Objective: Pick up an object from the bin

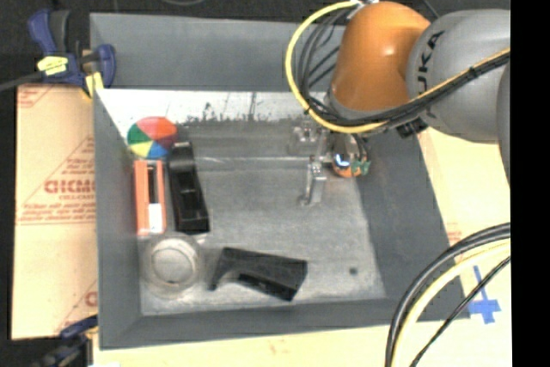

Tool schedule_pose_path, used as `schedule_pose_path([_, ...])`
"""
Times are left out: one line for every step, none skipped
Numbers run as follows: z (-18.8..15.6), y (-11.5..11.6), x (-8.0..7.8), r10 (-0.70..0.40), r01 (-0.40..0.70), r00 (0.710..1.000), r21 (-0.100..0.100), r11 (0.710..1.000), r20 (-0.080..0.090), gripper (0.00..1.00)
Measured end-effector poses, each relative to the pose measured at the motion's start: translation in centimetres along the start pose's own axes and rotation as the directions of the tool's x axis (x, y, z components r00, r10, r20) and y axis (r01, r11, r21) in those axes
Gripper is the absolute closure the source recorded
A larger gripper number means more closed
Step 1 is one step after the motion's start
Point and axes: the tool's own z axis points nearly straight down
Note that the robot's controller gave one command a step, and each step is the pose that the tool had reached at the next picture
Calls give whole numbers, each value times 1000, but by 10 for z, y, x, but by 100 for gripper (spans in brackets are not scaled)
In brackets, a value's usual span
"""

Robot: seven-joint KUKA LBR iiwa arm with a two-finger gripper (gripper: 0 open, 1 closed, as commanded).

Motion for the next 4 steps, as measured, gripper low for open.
schedule_pose_path([-5,0,-1,0,0,1000,0,1000,8,0])
schedule_pose_path([38,16,12,-52,52,999,2,999,14,0])
schedule_pose_path([61,44,57,-104,104,995,1,995,2,0])
schedule_pose_path([86,71,58,-110,110,994,1,994,10,0])
